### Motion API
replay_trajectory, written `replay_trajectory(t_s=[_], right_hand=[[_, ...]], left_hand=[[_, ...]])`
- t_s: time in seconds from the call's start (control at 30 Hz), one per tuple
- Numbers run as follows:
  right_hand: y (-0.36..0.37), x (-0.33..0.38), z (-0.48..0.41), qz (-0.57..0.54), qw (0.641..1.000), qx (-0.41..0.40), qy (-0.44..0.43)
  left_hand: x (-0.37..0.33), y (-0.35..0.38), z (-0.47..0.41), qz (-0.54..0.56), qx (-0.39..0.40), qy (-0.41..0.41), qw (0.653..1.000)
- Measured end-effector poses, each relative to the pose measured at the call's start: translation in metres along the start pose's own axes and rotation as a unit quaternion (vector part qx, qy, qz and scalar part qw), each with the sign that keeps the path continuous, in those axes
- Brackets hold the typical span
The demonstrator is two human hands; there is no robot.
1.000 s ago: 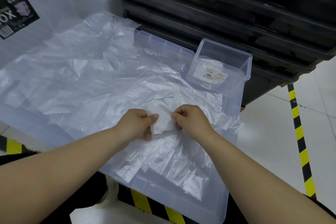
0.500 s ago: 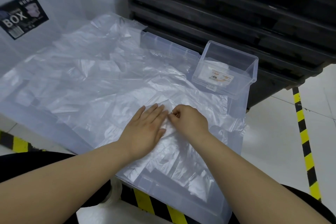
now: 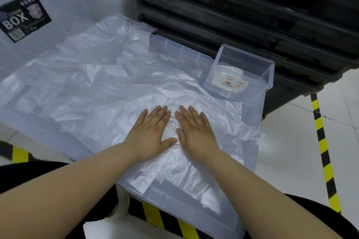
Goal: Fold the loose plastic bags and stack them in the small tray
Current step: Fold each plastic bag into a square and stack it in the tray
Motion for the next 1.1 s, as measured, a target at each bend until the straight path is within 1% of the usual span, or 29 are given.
replay_trajectory(t_s=[0.07, 0.17, 0.23, 0.3, 0.4, 0.5, 0.57, 0.77, 0.97, 1.03, 1.1], right_hand=[[-0.001, -0.006, 0.000, 0.018, 1.000, -0.004, 0.025], [-0.002, -0.011, 0.005, 0.023, 0.998, 0.006, 0.066], [-0.004, -0.014, 0.007, 0.025, 0.997, 0.003, 0.077], [-0.005, -0.014, 0.008, 0.022, 0.997, 0.000, 0.079], [-0.004, -0.014, 0.008, 0.009, 0.997, -0.008, 0.074], [-0.006, -0.014, 0.008, 0.023, 0.998, -0.009, 0.065], [-0.008, -0.015, 0.009, 0.023, 0.997, -0.006, 0.068], [-0.008, -0.019, 0.010, 0.013, 0.997, 0.019, 0.072], [-0.009, -0.019, 0.009, -0.009, 0.998, -0.016, 0.067], [-0.011, -0.023, 0.008, -0.025, 0.997, -0.021, 0.075], [-0.019, -0.027, 0.008, -0.086, 0.992, -0.021, 0.085]], left_hand=[[0.004, -0.006, 0.001, 0.012, -0.004, -0.013, 1.000], [0.009, -0.020, -0.001, 0.048, -0.043, -0.035, 0.997], [0.008, -0.030, -0.004, 0.088, -0.079, -0.051, 0.992], [0.007, -0.035, -0.009, 0.135, -0.091, -0.074, 0.984], [0.004, -0.035, -0.019, 0.188, -0.066, -0.114, 0.973], [0.002, -0.036, -0.027, 0.220, -0.026, -0.151, 0.963], [0.002, -0.038, -0.030, 0.235, -0.015, -0.163, 0.958], [-0.001, -0.040, -0.028, 0.244, -0.002, -0.156, 0.957], [-0.004, -0.046, -0.026, 0.282, -0.029, -0.116, 0.952], [-0.005, -0.050, -0.024, 0.316, -0.042, -0.110, 0.942], [-0.003, -0.057, -0.021, 0.378, -0.074, -0.122, 0.915]])
Point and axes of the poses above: each hand's wrist, its own z-axis away from the middle knuckle, its own y-axis out of the palm, x = y × z, the point moved 5 cm from there along -z, towards the middle knuckle, and after that the axes turned 5 degrees about z, right-handed, at the moved point
